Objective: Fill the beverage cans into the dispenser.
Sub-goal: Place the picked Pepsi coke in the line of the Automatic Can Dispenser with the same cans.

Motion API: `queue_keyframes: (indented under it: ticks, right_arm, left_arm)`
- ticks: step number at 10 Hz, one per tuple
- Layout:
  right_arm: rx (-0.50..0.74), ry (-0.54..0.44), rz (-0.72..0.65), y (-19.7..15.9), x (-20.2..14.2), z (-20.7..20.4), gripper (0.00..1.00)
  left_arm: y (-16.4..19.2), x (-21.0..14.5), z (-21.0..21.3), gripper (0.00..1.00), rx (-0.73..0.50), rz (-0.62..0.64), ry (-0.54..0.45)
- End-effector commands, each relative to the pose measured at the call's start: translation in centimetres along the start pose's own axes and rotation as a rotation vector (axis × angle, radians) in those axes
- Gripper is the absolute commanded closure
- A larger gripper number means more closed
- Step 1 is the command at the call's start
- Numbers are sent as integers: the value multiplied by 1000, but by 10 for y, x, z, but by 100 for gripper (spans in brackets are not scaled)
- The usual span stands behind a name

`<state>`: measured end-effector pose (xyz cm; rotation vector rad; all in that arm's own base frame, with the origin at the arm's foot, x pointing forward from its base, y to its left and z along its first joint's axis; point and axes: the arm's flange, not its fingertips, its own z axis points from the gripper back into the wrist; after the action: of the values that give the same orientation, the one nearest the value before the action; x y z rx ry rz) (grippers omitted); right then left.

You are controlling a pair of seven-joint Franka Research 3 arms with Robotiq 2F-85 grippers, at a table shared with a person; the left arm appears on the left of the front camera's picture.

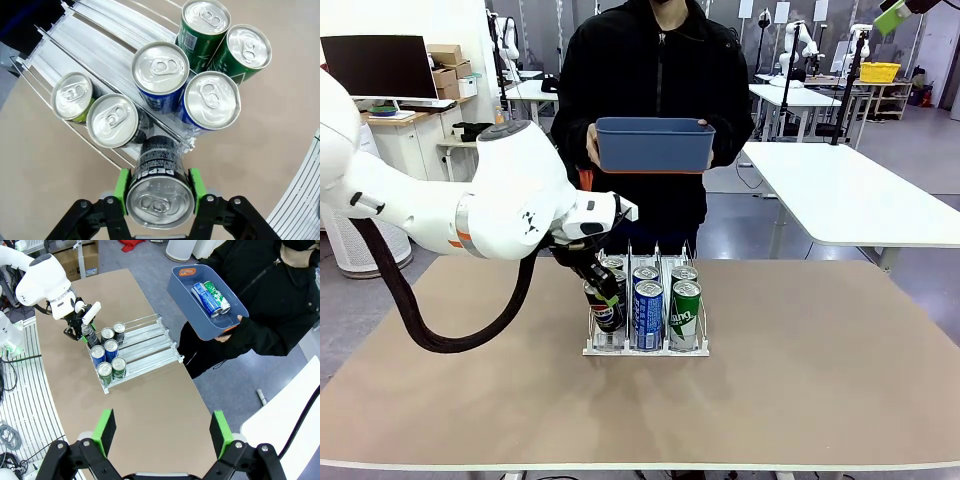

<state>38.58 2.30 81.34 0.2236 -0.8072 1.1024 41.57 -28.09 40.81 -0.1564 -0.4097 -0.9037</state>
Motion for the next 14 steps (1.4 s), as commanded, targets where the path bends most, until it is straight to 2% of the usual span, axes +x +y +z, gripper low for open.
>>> queue_keyframes:
  ticks: [1, 4, 6, 7, 11, 14]
  right_arm:
    - [1, 0, 0, 1, 0, 0, 0]
    - [1, 0, 0, 1, 0, 0, 0]
    - [1, 0, 0, 1, 0, 0, 0]
    - [1, 0, 0, 1, 0, 0, 0]
    - [1, 0, 0, 1, 0, 0, 0]
    - [1, 0, 0, 1, 0, 0, 0]
  left_arm:
    - [10, 6, -14, 42, 15, 6, -12]
    - [9, 6, -23, 42, 40, 3, 10]
    - [-1, 4, -20, 42, -101, 9, 84]
    - [2, -3, -28, 42, -14, -3, 41]
    - [2, -1, -27, 42, -29, 4, 52]
    - [5, 0, -49, 42, -40, 2, 84]
